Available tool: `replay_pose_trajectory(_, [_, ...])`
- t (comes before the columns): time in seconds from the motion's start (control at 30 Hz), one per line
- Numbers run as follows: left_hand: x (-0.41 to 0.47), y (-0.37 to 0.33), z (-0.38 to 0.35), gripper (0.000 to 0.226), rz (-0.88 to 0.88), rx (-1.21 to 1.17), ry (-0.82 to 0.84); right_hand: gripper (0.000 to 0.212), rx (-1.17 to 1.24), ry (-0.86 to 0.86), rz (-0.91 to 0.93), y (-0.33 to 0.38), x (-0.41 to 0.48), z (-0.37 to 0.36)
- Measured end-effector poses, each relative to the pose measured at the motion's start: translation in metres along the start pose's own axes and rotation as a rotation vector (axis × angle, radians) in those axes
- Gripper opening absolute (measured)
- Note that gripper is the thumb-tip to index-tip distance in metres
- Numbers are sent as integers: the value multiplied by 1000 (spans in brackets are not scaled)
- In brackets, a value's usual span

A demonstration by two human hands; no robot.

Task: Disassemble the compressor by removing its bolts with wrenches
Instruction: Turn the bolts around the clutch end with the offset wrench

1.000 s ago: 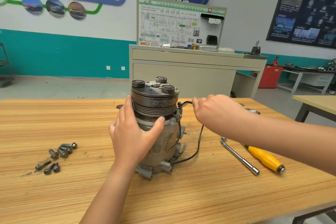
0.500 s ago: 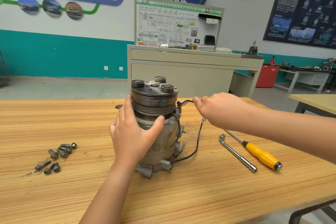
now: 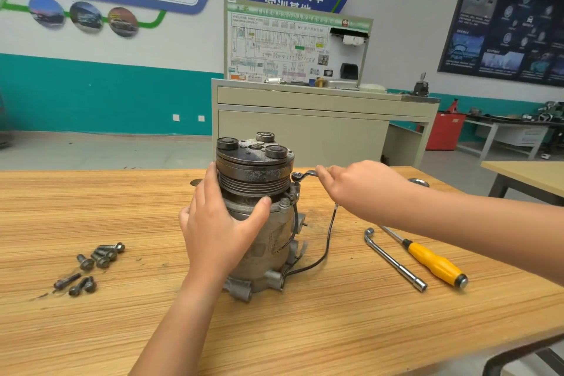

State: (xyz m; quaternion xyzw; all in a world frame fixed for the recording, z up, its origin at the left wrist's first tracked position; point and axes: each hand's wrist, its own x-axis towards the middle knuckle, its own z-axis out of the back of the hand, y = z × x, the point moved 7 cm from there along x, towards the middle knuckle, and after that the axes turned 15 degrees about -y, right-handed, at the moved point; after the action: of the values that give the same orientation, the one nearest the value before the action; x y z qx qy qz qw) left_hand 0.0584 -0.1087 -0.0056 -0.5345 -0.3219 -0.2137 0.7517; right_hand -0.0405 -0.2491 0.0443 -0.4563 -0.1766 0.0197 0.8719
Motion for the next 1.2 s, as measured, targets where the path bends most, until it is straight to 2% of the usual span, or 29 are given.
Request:
replay_pose_trajectory(0.17, [-1,1,0,108,-3,1,-7,65,20,-15,-6,-5,-1,-11])
replay_pose_trajectory(0.3, [0,1,0,107,-2,10,-7,70,125,19,-129,-23,-3,-21])
replay_pose_trajectory(0.47, [0,0,0,107,-3,15,-26,68,185,-70,-151,-22,-5,-23])
replay_pose_trajectory(0.63, [-1,-1,0,104,-13,26,-56,49,269,-119,-221,-11,-8,-19])
replay_pose_trajectory(0.97, [-3,-2,1,98,-23,16,-118,36,259,-128,-214,-6,3,-8])
replay_pose_trajectory(1.13, [-2,1,0,99,-38,23,-103,41,262,-112,-177,-13,3,-11])
replay_pose_trajectory(1.2, [-1,1,-1,99,-39,17,-96,51,253,-92,-144,-18,4,-17])
